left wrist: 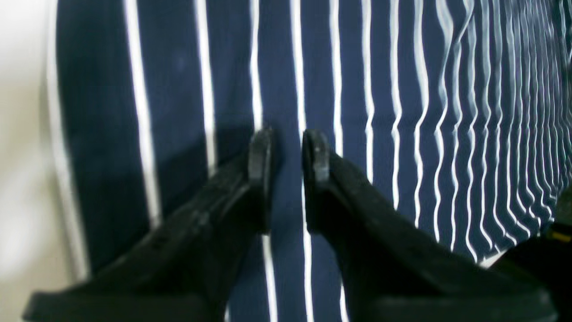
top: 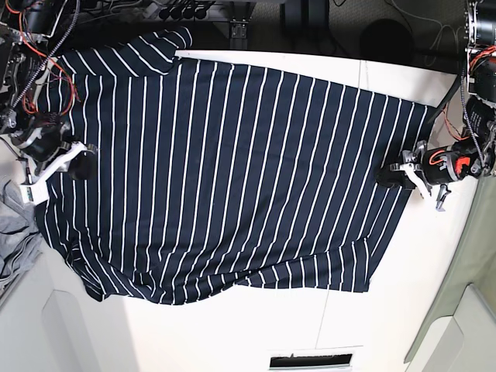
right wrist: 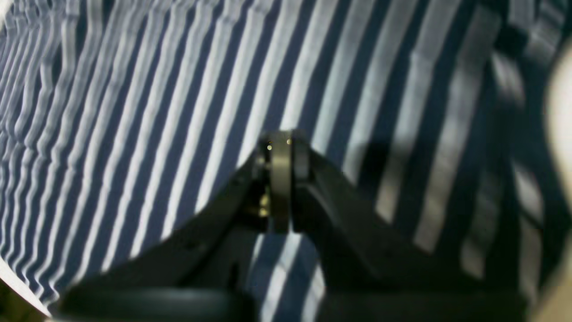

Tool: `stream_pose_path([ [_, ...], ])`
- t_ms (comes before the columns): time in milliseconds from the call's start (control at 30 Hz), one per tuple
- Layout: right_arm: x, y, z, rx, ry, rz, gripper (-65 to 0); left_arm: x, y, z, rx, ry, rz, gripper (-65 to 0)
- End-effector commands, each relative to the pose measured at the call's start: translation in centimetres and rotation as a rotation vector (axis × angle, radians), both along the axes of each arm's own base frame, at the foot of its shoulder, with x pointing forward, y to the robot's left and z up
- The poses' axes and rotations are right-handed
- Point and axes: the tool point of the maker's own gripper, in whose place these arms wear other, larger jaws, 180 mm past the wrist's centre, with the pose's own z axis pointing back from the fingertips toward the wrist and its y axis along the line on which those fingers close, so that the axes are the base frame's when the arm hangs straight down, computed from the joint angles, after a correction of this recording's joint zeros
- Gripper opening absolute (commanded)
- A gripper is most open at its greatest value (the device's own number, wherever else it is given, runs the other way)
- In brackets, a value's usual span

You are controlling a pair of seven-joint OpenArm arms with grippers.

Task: Layout the t-shirt on the table in an organized manner, then fold the t-shirt properly
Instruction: 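Lift the grasped edge with both grippers and fold it over the shirt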

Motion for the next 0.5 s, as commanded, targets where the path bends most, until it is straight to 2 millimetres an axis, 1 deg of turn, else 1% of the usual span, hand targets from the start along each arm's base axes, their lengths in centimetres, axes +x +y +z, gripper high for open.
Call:
stream_pose_path([
  [0, 0.7, -1.2, 1.9, -0.016, -0.052, -0.012, -65.0, 1.0, 1.3, 1.8, -0.007, -0.047, 0.017, -53.0],
  [167, -3.6, -5.1, 2.0, -0.015, 0.027, -0.072, -65.0, -1.1, 2.9, 2.8, -0.057, -0.012, 0.049, -52.9],
  [267, -6.1, -7.5, 1.9, -0.024, 0.050, -0.116, -65.0, -2.5, 3.1, 2.7, -0.049, 0.008, 0.036, -52.7],
  [367, -7.6, -8.0, 1.4, -0.027, 0.045, -0.125, -65.0, -3.3, 2.5, 2.1, -0.059, 0.016, 0.034, -52.7],
  [433, -8.0, -7.8, 0.8, -0.027, 0.042, -0.132, -65.0, -3.0, 2.0, 1.8, -0.068, -0.003, 0.044, -52.7],
  [467, -8.1, -7.9, 0.1, -0.037, 0.054, -0.131, -65.0, -2.9, 1.6, 1.4, -0.057, -0.009, 0.042, -52.8],
])
